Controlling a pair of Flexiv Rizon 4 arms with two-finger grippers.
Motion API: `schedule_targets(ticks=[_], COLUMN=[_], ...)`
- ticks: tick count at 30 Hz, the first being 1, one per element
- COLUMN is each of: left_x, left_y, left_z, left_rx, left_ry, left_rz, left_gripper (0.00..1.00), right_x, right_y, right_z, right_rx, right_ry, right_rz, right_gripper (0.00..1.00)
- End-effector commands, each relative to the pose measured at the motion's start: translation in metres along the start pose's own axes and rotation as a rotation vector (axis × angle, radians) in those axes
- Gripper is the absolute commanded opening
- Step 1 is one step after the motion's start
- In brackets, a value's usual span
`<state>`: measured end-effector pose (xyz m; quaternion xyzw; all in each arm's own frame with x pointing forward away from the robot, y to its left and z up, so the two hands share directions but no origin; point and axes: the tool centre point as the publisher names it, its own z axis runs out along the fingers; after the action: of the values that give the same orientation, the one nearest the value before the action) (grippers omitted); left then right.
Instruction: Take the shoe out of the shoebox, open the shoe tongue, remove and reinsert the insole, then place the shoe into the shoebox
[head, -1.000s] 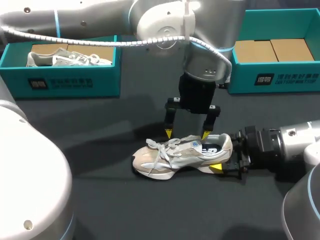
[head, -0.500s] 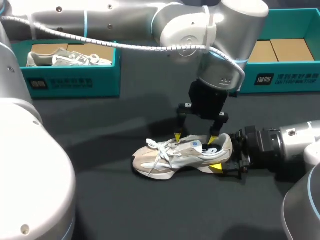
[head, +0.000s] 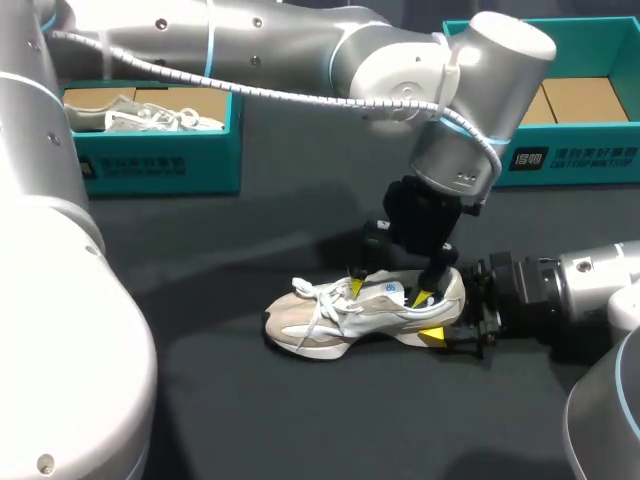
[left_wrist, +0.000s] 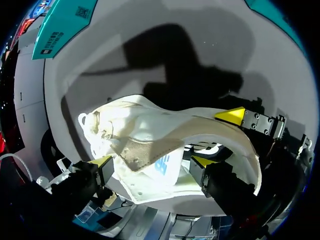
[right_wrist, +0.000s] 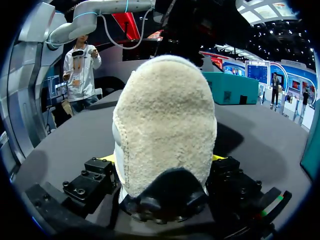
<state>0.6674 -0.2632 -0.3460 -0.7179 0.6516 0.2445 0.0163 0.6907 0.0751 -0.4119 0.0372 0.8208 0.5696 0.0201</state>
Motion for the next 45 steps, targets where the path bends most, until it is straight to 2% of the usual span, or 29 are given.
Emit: schedule_targets(ticks=[1, 4, 11, 14, 16, 24, 26, 31, 35, 45], left_x=[0.004, 0.002, -0.004, -0.007, -0.010, -0.018, -0.022, -0.035, -0.046, -0.076], left_y=[0.001, 0.001, 0.000, 0.001, 0.003, 0.008, 0.009, 0.012, 0.013, 0.010], left_z=[0.001, 0.003, 0.003, 0.001, 0.000, -0.005, -0.006, -0.010, -0.013, -0.011], left_rx=[-0.016, -0.027, -0.055, -0.060, -0.060, -0.044, -0.038, -0.020, -0.003, 0.021], left_ry=[-0.062, -0.086, -0.106, -0.104, -0.103, -0.092, -0.085, -0.045, -0.013, 0.097], left_rz=[-0.122, -0.127, -0.117, -0.110, -0.106, -0.094, -0.093, -0.089, -0.097, -0.110], left_gripper=[1.00, 0.88, 0.75, 0.64, 0.50, 0.38, 0.30, 0.20, 0.01, 0.00], right_x=[0.001, 0.001, 0.001, 0.001, 0.001, 0.001, 0.001, 0.001, 0.001, 0.001], right_y=[0.000, 0.000, 0.000, 0.000, 0.000, 0.000, 0.000, 0.000, 0.000, 0.000], right_z=[0.000, 0.000, 0.000, 0.000, 0.000, 0.000, 0.000, 0.000, 0.000, 0.000], right_rx=[0.005, 0.005, 0.005, 0.005, 0.005, 0.005, 0.005, 0.005, 0.005, 0.005], right_ry=[0.000, 0.000, 0.000, 0.000, 0.000, 0.000, 0.000, 0.000, 0.000, 0.000], right_rz=[0.000, 0.000, 0.000, 0.000, 0.000, 0.000, 0.000, 0.000, 0.000, 0.000], right_gripper=[0.00, 0.00, 0.00, 0.00, 0.00, 0.00, 0.00, 0.00, 0.00, 0.00])
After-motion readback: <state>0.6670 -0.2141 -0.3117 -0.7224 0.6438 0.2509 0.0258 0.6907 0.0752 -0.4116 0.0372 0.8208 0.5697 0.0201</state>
